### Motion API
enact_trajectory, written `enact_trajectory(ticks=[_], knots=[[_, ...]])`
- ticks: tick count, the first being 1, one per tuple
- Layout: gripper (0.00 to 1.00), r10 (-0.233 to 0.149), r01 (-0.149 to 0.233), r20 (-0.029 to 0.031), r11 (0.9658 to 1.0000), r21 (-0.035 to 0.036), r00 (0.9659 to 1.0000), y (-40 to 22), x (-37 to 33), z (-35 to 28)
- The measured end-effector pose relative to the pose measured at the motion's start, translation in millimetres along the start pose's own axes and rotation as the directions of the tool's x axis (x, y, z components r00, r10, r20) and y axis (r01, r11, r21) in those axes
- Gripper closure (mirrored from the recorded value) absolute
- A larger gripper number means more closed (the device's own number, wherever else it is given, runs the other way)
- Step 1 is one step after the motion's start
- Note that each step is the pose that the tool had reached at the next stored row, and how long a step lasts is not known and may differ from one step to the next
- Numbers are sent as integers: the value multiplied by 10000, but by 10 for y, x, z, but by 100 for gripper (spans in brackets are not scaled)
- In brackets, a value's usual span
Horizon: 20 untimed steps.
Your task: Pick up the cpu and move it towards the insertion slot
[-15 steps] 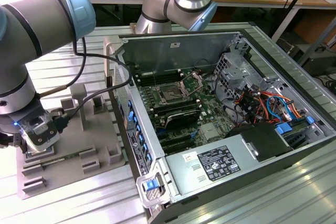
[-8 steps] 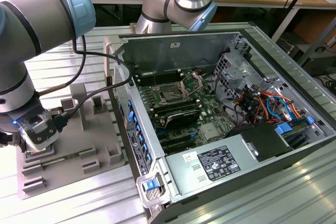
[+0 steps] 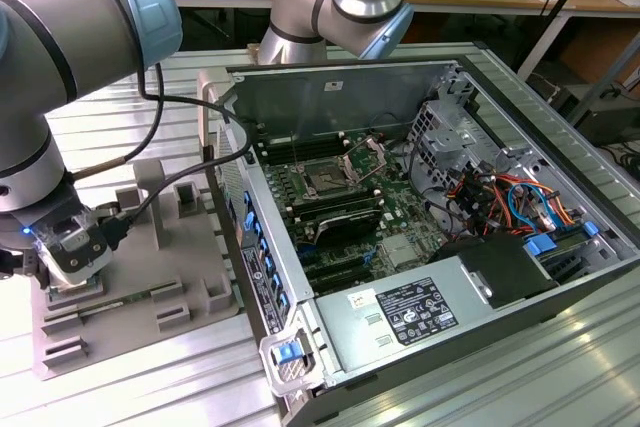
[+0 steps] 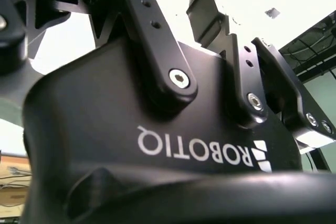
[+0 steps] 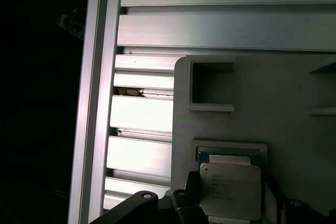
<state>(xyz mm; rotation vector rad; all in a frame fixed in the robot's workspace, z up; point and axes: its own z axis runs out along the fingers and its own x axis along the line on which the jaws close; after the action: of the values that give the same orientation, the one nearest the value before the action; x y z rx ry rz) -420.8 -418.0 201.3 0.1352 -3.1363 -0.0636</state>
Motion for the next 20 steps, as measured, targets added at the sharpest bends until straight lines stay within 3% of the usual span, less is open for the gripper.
enact_trajectory(ticks=[20], knots=[[45, -1, 1, -2, 10000, 0, 10000, 2, 0, -77]])
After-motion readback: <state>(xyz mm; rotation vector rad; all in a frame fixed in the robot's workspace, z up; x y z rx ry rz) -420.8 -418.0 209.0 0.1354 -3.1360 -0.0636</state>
